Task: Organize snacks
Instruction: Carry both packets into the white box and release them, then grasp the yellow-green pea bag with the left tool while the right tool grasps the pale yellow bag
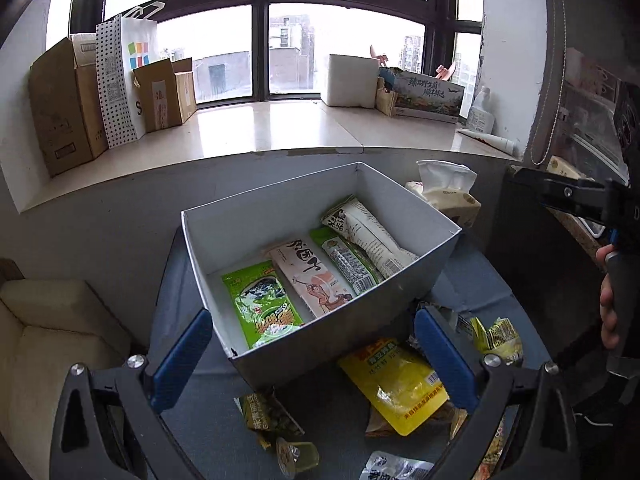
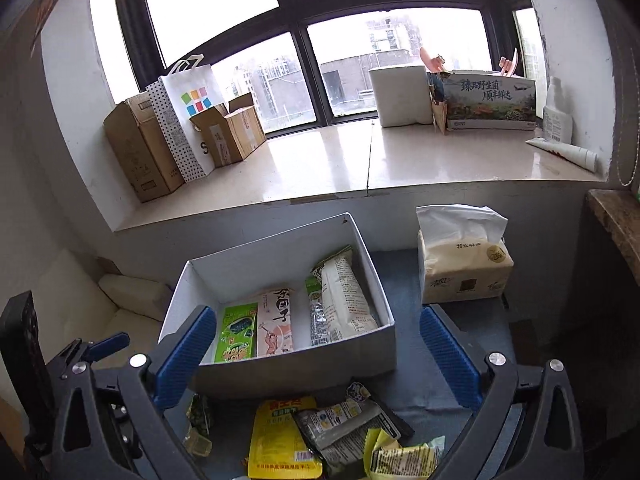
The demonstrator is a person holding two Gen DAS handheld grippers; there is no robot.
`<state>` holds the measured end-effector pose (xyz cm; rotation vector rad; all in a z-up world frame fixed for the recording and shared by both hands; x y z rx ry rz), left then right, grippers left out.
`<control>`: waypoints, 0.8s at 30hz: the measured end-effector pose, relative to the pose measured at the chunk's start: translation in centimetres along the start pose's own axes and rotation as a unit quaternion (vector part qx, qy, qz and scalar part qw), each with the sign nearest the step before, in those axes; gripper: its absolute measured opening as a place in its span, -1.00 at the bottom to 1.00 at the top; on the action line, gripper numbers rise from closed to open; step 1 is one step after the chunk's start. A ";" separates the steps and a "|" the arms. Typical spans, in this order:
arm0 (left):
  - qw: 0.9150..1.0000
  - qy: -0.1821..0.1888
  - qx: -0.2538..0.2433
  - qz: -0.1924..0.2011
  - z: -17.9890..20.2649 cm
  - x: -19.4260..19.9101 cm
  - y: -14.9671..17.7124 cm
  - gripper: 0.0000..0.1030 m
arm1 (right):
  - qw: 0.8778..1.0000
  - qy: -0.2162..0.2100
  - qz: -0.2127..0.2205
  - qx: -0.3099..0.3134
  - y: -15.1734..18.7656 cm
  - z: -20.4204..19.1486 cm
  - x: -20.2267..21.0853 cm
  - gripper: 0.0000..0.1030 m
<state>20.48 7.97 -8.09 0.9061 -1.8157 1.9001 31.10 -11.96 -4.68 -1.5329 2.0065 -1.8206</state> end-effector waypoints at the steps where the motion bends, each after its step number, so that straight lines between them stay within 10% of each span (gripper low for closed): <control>1: 1.000 -0.001 0.000 0.003 -0.1 1.1 0.6 1.00 | 1.000 0.002 0.001 0.010 1.1 -0.3 1.1 1.00; 14: 1.000 0.010 0.008 -0.020 0.5 7.1 9.8 1.00 | 0.998 0.044 -0.035 -0.038 15.4 3.6 6.6 1.00; 24: 0.999 0.022 0.027 -0.024 0.1 6.7 10.4 1.00 | 0.995 0.056 -0.070 -0.039 16.9 4.3 3.7 1.00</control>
Point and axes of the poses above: each gripper's, at about its wrist camera, not at the fingertips, and x roughly against the way its jaws point, z to its right, y to its underside, the point moved 6 cm from there along -x, roughly the way its jaws point, and after that the axes turned 7 degrees about -y, right-handed, at the moved point
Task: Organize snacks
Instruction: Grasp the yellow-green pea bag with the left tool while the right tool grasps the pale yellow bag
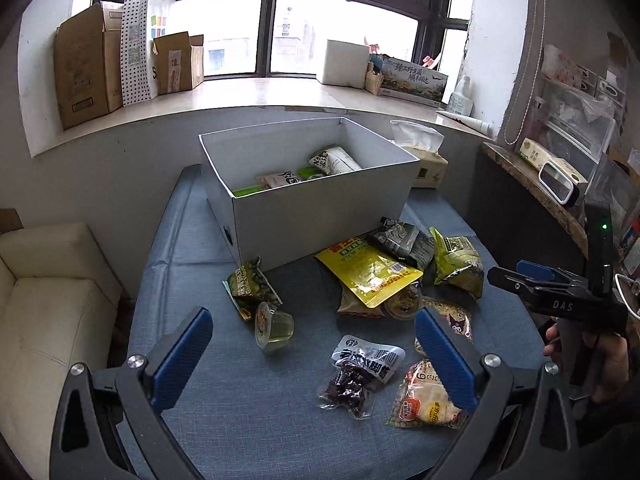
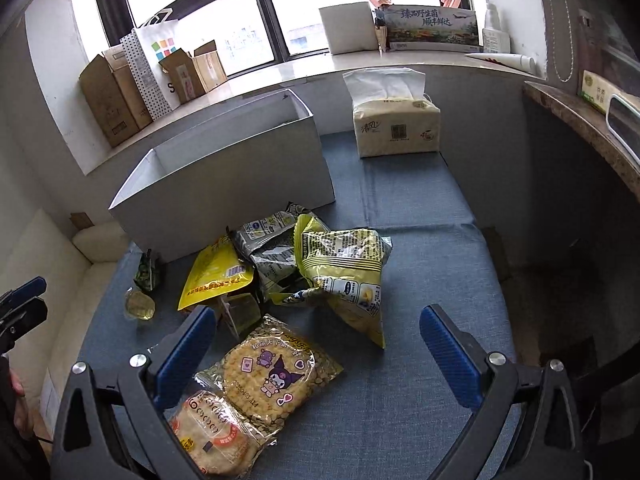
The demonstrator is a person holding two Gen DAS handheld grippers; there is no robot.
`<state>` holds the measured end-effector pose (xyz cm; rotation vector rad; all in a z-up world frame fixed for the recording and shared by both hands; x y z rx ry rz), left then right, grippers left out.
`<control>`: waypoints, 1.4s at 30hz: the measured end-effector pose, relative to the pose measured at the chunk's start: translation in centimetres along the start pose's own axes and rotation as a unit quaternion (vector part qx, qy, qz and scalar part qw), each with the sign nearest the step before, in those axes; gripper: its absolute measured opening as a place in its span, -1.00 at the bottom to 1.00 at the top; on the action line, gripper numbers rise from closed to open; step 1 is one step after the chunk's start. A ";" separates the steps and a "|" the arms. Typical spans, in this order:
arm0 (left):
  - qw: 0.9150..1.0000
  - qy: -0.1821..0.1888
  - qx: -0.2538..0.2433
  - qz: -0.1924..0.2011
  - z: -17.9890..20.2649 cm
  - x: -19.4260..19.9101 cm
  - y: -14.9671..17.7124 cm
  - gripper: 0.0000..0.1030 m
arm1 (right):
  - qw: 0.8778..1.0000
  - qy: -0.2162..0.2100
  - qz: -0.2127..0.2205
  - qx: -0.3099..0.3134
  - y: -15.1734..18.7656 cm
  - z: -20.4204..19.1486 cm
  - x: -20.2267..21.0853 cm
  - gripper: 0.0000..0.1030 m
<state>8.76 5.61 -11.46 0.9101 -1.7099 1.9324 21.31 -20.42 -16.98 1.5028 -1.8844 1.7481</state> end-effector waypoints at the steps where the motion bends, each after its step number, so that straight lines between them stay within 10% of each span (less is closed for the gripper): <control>1: 1.000 -0.001 0.001 -0.002 -0.1 -0.1 0.0 1.00 | 1.000 0.001 -0.002 0.003 -0.1 -0.1 -0.4 1.00; 15: 0.999 -0.005 0.032 -0.026 -2.3 -2.1 1.2 1.00 | 0.997 0.011 -0.070 -0.041 -1.8 3.7 -8.9 1.00; 18: 0.999 -0.011 0.034 -0.036 -2.7 -2.8 1.4 1.00 | 0.997 0.000 -0.069 -0.046 -1.2 3.9 -9.3 0.28; 37: 0.982 -0.099 0.099 -0.124 -5.4 -16.8 0.5 0.99 | 0.997 -0.059 -0.004 -0.054 -0.2 1.0 -0.9 0.19; 42: 0.978 -0.129 0.094 -0.135 -5.9 -18.4 0.9 -0.04 | 0.996 -0.065 -0.019 -0.059 0.3 0.8 -1.4 0.19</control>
Point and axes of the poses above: each gripper's, at about its wrist camera, not at the fingertips, and x roughly against the way its jaws point, z to its right, y to its underside, the point moved 6 cm from there along -x, roughly the way its jaws point, and after that the axes turned 7 degrees about -y, right-handed, at the moved point
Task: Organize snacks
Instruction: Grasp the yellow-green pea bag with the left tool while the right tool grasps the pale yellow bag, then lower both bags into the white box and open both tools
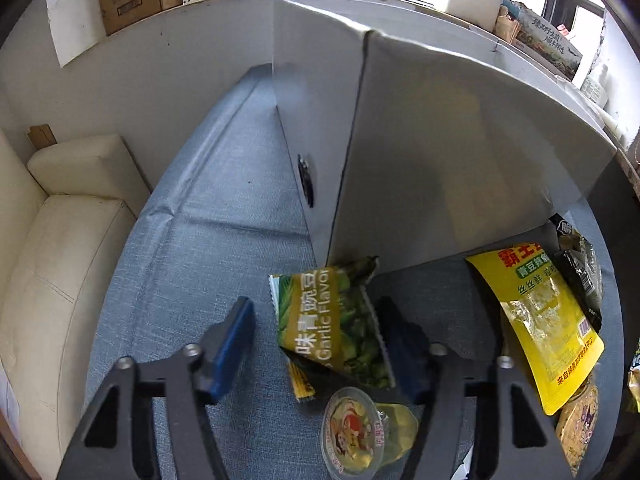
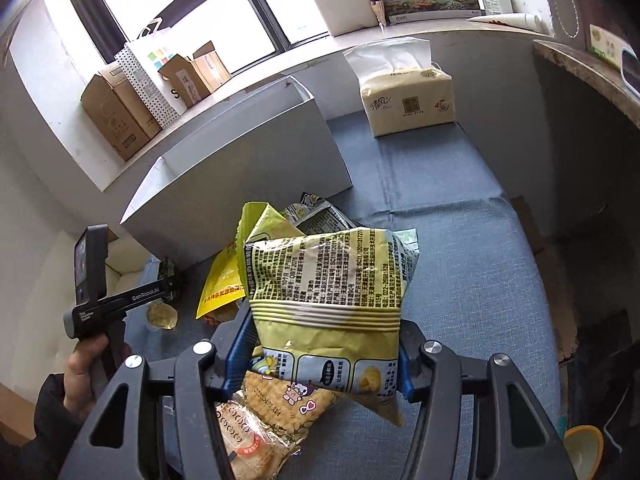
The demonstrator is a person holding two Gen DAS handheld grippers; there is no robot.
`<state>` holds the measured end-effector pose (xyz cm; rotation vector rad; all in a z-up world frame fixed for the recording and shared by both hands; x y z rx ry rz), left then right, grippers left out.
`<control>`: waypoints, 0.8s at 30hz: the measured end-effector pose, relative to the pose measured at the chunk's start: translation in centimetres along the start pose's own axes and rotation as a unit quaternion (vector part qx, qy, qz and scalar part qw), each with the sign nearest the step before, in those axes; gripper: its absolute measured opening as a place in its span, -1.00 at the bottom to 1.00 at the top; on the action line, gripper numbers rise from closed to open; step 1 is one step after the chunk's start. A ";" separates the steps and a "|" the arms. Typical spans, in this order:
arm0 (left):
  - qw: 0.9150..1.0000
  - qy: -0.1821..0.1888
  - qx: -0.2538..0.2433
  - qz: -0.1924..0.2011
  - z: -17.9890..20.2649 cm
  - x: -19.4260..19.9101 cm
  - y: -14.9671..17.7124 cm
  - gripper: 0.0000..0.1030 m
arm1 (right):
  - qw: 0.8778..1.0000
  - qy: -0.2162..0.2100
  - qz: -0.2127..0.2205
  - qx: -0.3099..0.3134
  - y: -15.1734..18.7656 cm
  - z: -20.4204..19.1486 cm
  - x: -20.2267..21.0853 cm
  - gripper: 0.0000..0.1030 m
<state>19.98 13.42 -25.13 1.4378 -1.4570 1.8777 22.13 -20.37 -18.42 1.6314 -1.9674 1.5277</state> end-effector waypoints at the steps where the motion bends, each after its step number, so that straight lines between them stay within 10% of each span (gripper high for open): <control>1: 1.000 0.003 0.002 -0.002 -0.1 0.2 0.0 -0.05 | 1.000 -0.001 -0.001 -0.002 0.1 0.0 0.0 0.19; 16: 0.991 0.102 -0.001 0.091 -2.7 12.2 2.5 -0.06 | 0.999 -0.017 -0.003 0.029 0.7 -3.5 0.1 0.19; 24: 0.981 0.136 -0.017 0.137 -0.8 16.7 -3.7 -0.06 | 0.992 -0.041 0.021 0.114 -5.1 -9.5 -1.2 0.20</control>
Point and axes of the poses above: each gripper's, at about its wrist camera, not at the fingertips, and x roughly against the way its jaws point, z to its right, y to its underside, the point moved 6 cm from there along -x, roughly the way its jaws point, and after that the axes turned 7 degrees about -y, right-handed, at the moved point
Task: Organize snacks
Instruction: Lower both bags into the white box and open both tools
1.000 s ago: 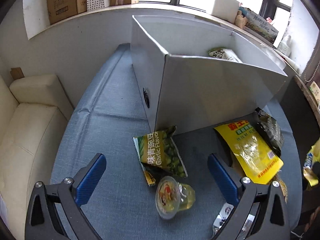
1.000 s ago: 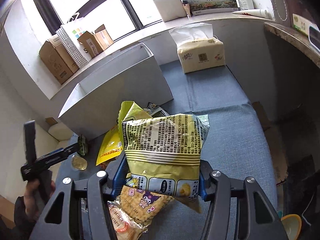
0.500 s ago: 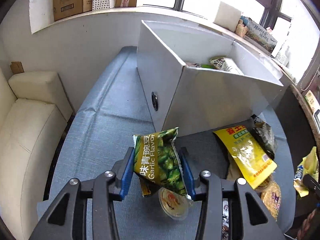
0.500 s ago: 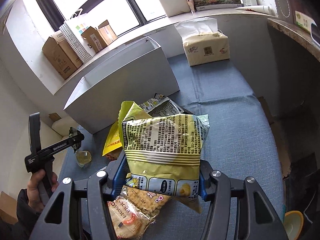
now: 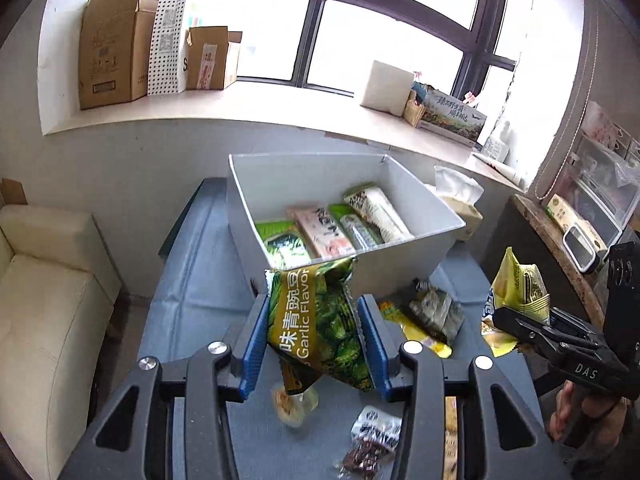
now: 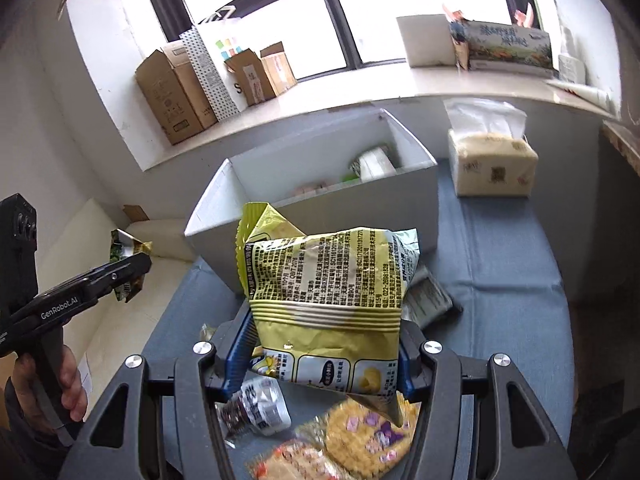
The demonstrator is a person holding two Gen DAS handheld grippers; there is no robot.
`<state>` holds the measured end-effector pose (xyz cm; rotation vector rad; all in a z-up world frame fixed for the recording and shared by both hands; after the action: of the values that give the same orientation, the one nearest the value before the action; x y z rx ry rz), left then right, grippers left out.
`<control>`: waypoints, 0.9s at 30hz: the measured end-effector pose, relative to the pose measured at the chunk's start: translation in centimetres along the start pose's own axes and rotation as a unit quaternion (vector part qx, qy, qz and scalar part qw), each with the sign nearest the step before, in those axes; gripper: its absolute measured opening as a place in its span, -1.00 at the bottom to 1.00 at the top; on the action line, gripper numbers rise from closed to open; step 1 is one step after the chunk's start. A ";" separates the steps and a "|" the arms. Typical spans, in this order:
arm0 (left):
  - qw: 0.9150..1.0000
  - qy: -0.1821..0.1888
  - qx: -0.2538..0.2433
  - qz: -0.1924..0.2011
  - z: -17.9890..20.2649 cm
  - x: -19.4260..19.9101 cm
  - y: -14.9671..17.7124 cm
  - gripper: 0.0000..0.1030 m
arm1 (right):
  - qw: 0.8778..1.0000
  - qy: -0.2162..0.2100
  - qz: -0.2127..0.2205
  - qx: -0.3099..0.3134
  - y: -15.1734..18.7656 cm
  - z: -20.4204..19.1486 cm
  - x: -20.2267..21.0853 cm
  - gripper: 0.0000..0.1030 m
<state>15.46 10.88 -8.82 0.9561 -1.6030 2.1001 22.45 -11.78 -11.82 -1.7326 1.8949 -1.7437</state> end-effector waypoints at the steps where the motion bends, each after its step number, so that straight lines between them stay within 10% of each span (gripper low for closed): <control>1: 1.000 0.008 0.001 -0.002 0.3 -0.6 -1.2 -0.06 | 1.000 -0.001 0.008 0.010 -1.6 -0.4 -0.4 0.19; 7: 1.000 -0.011 -0.007 -0.018 1.3 -7.2 -7.2 -0.05 | 1.000 -0.007 -0.014 -0.020 -9.8 1.2 -7.3 0.20; 14: 0.998 -0.042 -0.021 -0.046 1.4 -11.5 -6.8 0.16 | 0.997 0.020 -0.060 -0.048 -12.9 4.0 -12.9 0.33; 17: 0.998 -0.038 -0.016 -0.050 0.9 -11.7 -6.3 1.00 | 0.996 0.007 -0.053 -0.068 -12.8 4.2 -12.8 0.97; 27: 0.997 -0.051 -0.040 -0.030 0.8 -9.2 -5.2 1.00 | 0.999 0.011 0.005 -0.030 -13.4 2.5 -7.8 1.00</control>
<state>25.61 12.96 -11.25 1.0861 -1.6728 1.9614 35.85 -4.53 -8.01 -1.7275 1.9804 -1.7262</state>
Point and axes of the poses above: each gripper's, at about its wrist camera, not at the fingertips, and x roughly against the way its jaws point, z to its right, y to its underside, the point moved 6 cm from there along -x, roughly the way its jaws point, and after that the axes turned 7 degrees about -y, right-handed, at the moved point
